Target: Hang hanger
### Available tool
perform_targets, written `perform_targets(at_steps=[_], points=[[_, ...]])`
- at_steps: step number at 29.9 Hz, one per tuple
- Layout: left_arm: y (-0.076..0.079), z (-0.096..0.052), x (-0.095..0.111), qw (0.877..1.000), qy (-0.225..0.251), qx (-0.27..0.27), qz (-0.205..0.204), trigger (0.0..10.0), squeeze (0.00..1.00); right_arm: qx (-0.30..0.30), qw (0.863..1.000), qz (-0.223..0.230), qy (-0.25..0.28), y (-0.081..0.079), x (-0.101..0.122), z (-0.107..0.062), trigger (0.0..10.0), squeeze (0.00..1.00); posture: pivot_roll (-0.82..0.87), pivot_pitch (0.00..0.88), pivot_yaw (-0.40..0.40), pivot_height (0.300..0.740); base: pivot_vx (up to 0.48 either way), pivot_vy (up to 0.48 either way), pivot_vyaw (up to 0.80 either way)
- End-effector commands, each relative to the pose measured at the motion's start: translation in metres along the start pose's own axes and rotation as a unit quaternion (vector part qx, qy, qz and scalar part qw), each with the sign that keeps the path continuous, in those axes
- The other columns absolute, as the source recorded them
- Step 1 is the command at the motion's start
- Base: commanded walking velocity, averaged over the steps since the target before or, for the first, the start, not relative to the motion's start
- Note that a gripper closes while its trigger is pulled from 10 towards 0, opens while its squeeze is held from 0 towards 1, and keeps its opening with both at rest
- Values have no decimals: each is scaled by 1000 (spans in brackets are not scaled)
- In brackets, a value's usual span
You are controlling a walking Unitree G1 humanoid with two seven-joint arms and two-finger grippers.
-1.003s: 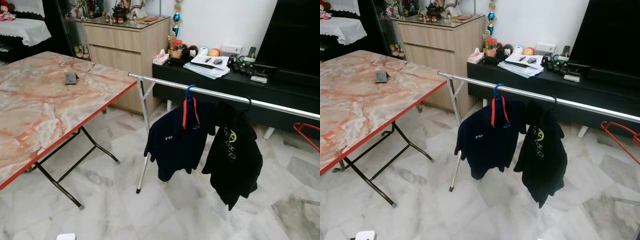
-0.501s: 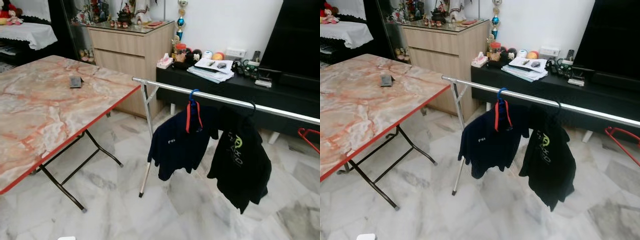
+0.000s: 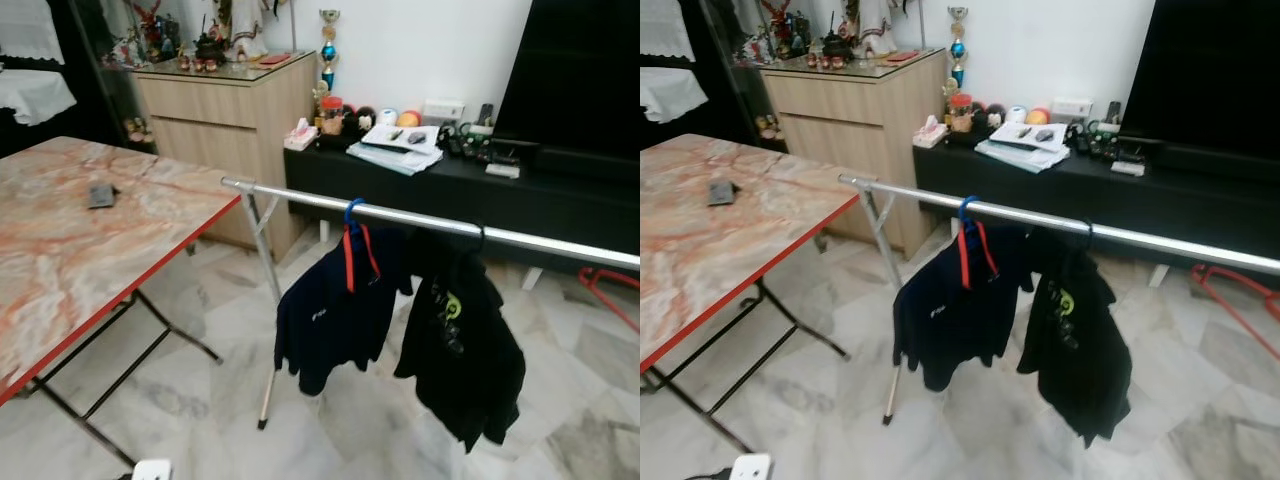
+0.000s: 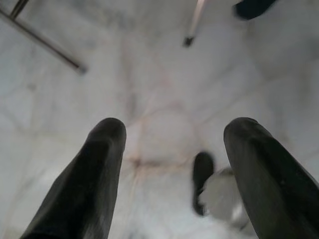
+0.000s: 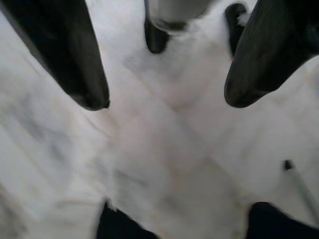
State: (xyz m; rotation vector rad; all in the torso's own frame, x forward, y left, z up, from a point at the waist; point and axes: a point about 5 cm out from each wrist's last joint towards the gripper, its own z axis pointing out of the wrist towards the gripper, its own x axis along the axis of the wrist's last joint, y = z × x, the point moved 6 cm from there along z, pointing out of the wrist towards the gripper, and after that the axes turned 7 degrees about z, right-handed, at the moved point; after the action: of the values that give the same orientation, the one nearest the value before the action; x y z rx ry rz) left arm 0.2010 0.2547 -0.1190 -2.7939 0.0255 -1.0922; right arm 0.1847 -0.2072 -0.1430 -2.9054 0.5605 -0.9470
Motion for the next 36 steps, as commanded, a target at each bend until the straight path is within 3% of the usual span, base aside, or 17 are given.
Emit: perform_targets(at_steps=[1,9,17,20,25,27,28,30,36], points=[[1,0,-5,1000,-10,0,-3,10000,0,3,1000,0,2,-2,1,0,10000,0,99,0,15,740,319,0,0],[-5,-5,-20,999,-35,4,-6,10000,0,22,999,-2,26,-11,13,2,10000,0,96,0,11,740,271,0,0],[-22,-18,-46,998,-64,17,-11,10000,0,98,989,-23,108,-46,61,4,10000,0,75,0,13,740,0,0,0],[-24,-20,-50,997,-71,16,-8,10000,0,140,979,-32,142,-63,80,1,10000,0,68,0,15,740,0,0,0],[-24,-20,-50,997,-73,16,-8,10000,0,168,962,-39,213,-77,116,-7,10000,0,65,0,15,740,0,0,0],[-24,-18,-48,997,-73,16,-7,10000,0,171,952,-42,249,-81,135,-12,10000,0,65,0,13,740,0,0,0],[-21,-16,-45,997,-72,15,-6,10000,0,163,942,-32,293,-80,156,-19,10000,0,66,0,13,740,0,0,0],[-18,-14,-42,997,-71,15,-6,10000,0,157,932,-25,324,-78,170,-25,10000,0,68,0,12,740,0,0,0],[-7,-11,-41,997,-75,9,-4,10000,0,164,912,-45,372,-86,192,-38,10000,0,48,0,13,740,0,0,0]])
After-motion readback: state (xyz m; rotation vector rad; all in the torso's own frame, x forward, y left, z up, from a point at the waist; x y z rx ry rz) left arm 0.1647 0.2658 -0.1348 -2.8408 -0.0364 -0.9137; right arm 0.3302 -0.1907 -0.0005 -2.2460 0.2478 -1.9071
